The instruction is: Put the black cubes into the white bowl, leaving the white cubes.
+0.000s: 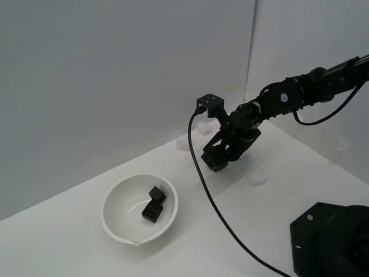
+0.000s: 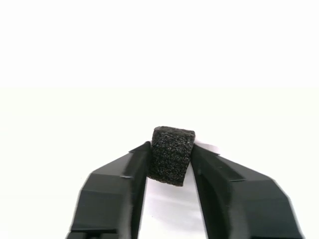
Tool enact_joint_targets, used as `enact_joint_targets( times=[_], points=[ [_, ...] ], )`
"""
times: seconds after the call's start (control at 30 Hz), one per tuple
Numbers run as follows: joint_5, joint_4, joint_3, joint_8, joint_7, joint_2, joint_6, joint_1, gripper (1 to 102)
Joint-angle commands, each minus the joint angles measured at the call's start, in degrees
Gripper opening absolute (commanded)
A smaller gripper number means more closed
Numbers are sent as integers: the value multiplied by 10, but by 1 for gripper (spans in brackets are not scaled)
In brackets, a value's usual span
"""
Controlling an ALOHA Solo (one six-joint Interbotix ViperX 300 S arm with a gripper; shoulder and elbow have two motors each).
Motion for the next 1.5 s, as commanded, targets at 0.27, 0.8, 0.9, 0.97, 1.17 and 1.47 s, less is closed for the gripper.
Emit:
enact_joint_targets(
  times=[0.27, 0.8, 0.9, 0.97, 1.17, 1.47],
  points=[
    [1, 2, 54, 1, 43, 49, -9, -7, 3],
    [-20, -18, 280, -3, 114, 277, -11, -4, 3],
    [-21, -18, 308, -4, 116, 304, -13, -11, 3],
    [-21, -19, 319, -4, 116, 315, -16, -20, 3],
    [-25, -24, 329, -15, 116, 325, -19, -59, 3],
    [-41, -40, 331, -25, 113, 327, -35, -120, 3]
  ],
)
